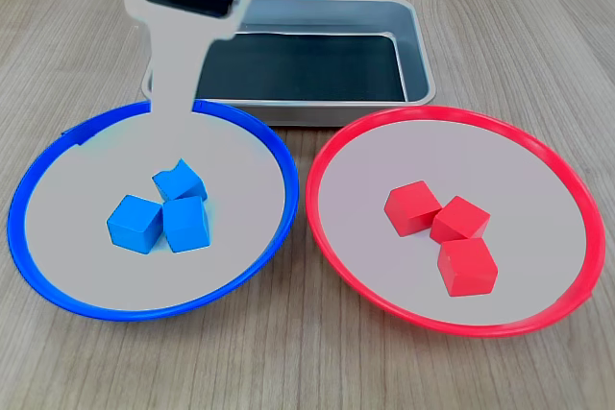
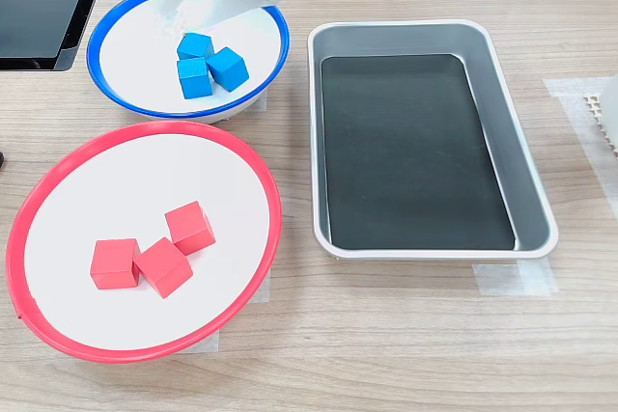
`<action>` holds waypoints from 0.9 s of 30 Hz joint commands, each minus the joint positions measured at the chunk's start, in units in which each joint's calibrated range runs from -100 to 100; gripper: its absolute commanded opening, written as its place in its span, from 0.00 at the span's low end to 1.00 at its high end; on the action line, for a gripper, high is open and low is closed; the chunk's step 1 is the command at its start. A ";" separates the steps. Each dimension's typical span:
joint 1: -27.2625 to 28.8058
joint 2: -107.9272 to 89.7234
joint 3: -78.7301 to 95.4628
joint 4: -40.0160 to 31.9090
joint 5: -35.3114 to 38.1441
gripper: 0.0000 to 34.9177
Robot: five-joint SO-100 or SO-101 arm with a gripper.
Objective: Resolve any anomalies and move all blocks to matching dishes
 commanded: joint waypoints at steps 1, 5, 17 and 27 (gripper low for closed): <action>-1.41 -10.53 5.64 -2.33 -4.54 0.00; -3.66 -24.09 21.39 -8.03 -10.35 0.00; -10.16 -83.19 78.20 -7.04 -13.68 0.00; -8.56 -106.90 86.03 15.41 -14.70 0.00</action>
